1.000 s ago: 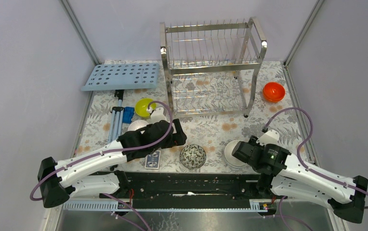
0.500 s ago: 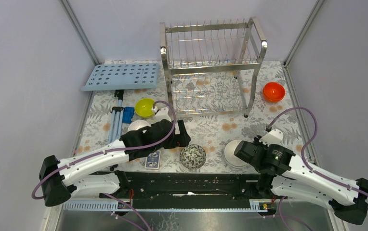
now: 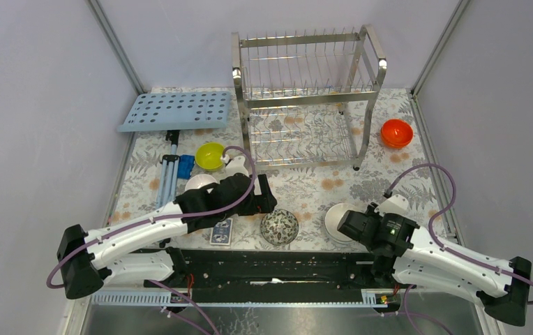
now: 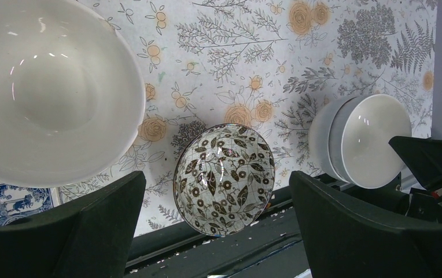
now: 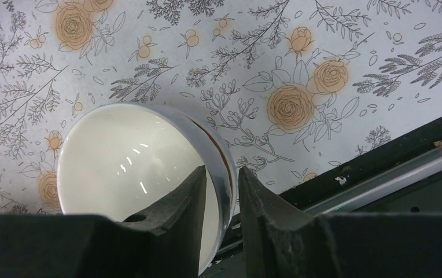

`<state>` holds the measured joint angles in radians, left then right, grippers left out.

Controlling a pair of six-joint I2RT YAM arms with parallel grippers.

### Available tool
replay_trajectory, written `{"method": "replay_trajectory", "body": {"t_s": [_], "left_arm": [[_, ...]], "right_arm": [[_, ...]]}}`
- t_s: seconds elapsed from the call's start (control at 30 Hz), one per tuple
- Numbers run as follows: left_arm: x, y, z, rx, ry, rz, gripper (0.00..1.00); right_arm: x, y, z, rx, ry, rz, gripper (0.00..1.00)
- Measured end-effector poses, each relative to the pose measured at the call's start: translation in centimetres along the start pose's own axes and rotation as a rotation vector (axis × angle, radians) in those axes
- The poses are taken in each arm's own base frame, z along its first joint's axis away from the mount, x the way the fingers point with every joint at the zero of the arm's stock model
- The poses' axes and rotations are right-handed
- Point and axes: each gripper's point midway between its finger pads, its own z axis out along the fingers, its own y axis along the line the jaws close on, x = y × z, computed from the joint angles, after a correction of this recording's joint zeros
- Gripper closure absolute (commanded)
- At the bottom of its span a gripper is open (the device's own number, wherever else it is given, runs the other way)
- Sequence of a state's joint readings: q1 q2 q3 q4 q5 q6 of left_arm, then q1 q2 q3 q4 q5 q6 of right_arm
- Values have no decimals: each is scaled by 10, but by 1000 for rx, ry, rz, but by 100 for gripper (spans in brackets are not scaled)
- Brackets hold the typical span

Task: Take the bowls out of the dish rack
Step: Place the bowl with the bowl, then reset both arms

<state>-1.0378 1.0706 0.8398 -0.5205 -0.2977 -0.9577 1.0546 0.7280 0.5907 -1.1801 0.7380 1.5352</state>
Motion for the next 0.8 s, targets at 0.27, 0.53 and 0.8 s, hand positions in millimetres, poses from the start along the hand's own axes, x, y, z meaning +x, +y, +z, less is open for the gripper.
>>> {"method": "replay_trajectory", "body": {"t_s": [0.27, 0.53, 0.8], "left_arm": [[2, 1, 2, -4, 7, 2, 1], [2, 0, 2, -4, 8, 3, 1], [1, 1, 1, -1, 6, 18, 1]], "right_arm": [[4, 4, 1, -12, 16, 18, 65], [2, 5, -1, -21, 17, 20, 54], [-23, 28, -22, -86, -16, -7, 38]]}}
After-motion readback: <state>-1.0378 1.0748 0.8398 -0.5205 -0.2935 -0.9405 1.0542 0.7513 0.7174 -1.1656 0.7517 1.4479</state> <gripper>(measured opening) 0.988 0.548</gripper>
